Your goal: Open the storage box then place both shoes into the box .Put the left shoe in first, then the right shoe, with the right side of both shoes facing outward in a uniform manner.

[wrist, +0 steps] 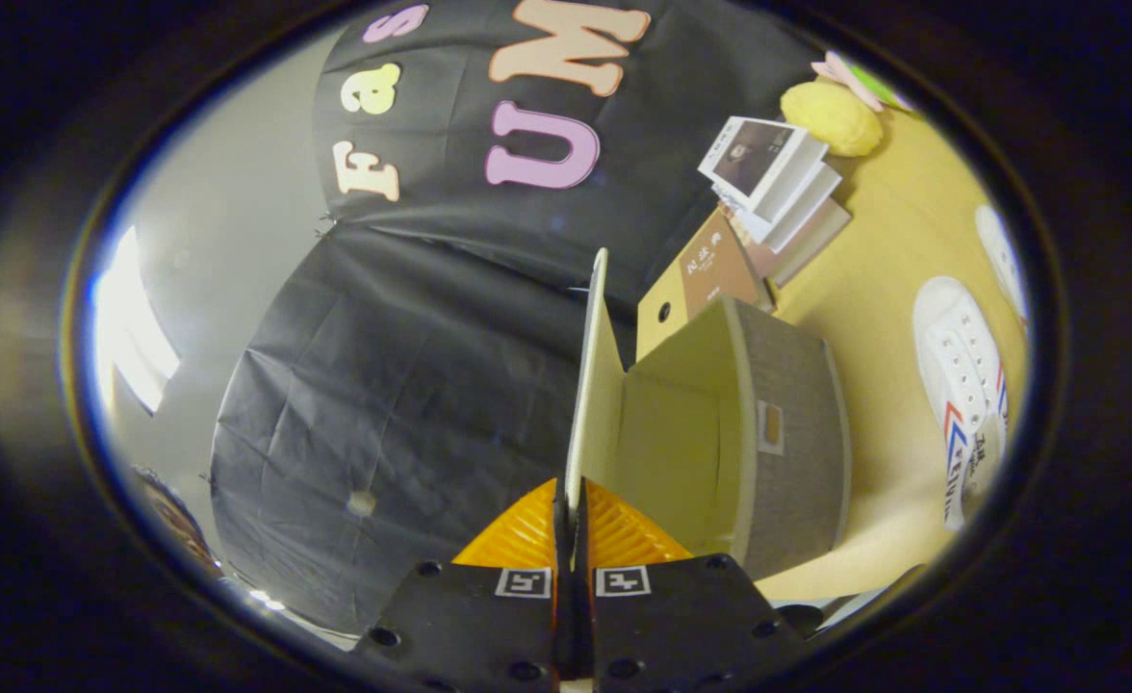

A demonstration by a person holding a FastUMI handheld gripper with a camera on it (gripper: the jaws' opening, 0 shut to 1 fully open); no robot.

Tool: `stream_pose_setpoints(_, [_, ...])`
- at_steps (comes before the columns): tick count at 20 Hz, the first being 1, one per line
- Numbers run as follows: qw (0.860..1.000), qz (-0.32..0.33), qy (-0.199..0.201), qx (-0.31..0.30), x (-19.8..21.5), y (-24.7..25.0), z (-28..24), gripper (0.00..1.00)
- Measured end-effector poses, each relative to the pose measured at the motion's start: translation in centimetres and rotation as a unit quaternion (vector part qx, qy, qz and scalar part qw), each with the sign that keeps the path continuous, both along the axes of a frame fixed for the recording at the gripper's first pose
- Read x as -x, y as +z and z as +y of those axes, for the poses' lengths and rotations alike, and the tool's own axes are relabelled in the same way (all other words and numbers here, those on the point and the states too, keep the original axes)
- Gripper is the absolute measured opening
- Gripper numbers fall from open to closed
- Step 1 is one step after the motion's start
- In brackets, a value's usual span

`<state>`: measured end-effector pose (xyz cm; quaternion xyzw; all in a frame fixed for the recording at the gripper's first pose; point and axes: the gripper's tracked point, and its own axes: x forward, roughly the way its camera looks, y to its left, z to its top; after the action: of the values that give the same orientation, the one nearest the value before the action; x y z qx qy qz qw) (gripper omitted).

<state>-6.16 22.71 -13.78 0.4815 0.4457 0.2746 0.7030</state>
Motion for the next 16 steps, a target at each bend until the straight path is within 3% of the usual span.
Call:
stream_pose_setpoints(8, [0.998,-0.043,0.043,-0.015,-1.1,5.5,8.1,0.04])
stream_pose_setpoints(16, [0.994,-0.061,0.094,-0.017,-0.8,7.2,16.7,0.04])
